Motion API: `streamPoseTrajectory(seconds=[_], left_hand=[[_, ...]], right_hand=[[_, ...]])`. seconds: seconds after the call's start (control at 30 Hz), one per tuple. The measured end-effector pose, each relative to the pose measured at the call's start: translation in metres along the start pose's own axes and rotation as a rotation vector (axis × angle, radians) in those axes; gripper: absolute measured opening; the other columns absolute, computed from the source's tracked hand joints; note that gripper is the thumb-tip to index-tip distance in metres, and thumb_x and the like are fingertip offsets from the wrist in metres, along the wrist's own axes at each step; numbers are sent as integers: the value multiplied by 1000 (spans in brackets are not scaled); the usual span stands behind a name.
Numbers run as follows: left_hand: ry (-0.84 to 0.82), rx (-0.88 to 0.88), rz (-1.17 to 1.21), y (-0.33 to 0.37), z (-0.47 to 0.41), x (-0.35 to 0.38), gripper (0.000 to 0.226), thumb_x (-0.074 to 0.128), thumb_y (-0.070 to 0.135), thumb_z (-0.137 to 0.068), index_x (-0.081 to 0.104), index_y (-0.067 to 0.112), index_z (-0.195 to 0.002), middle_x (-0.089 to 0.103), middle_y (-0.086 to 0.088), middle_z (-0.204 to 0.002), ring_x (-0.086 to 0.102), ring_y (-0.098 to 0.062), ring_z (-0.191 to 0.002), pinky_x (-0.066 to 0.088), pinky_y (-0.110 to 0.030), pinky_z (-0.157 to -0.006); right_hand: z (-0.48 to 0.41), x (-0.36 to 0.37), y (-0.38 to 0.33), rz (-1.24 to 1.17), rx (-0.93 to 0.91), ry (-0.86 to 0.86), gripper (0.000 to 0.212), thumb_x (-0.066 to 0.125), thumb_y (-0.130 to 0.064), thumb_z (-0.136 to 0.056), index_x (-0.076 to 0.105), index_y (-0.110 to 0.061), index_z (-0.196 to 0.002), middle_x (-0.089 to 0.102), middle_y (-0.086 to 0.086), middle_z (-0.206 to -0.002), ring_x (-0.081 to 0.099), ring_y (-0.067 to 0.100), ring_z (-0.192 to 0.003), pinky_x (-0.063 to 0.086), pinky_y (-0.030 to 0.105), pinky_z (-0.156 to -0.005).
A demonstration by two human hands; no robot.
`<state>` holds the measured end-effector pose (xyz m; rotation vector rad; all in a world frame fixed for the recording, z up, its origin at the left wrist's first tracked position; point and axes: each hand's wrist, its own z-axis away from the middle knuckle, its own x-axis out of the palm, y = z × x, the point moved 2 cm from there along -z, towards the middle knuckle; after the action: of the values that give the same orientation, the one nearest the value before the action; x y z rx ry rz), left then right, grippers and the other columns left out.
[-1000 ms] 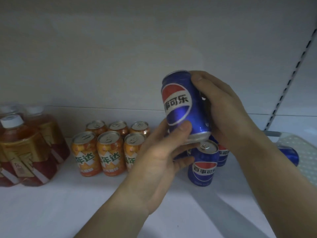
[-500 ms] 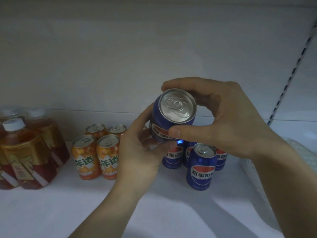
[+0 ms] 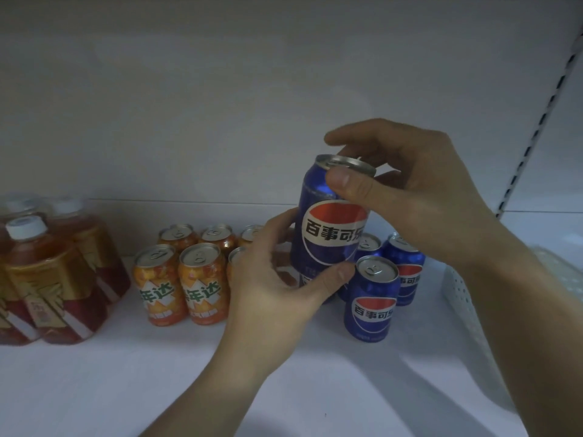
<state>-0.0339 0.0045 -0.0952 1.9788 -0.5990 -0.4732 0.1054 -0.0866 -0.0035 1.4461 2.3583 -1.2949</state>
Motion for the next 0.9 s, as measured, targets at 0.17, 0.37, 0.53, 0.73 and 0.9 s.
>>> streamPoseTrajectory(seconds=[0.17,0.37,0.53,0.73,0.9], left_hand=[[-52,-139,64,-17,-3,2,81,94,8,-59,58,32,-127,72,14,-112,71,0,-96,58,-17,-73],[-33,-208,30,-41,3,10,68,91,3,-64,58,38,-113,71,15,-109,70,2,-92,58,-17,-72],[-16,-246,-19,-65,10,18,65,91,8,-67,56,42,-110,68,20,-109,65,9,-94,59,-23,-78],[-19,-271,-43,-81,14,27,67,87,-4,-67,53,41,-103,65,19,-105,63,14,-87,53,-10,-69],[-44,-296,-58,-85,15,30,67,86,-7,-67,50,38,-101,63,16,-103,61,19,-82,49,-4,-65]], right_hand=[[-2,9,12,114,69,8,37,74,-54,-76,69,-40,-110,71,-20,-95,66,-5,-89,50,8,-69],[0,20,27,180,128,-51,38,82,-52,-74,74,-35,-107,70,-17,-89,65,-3,-81,45,5,-63],[0,26,35,374,171,-185,50,79,-56,-74,73,-31,-116,64,-21,-91,59,-6,-75,39,-1,-58],[4,35,47,412,180,-273,49,80,-50,-78,75,-24,-119,58,-21,-89,55,-9,-75,39,-4,-61],[6,40,56,439,183,-324,47,82,-50,-76,77,-25,-116,60,-20,-91,55,-8,-74,39,-2,-59]])
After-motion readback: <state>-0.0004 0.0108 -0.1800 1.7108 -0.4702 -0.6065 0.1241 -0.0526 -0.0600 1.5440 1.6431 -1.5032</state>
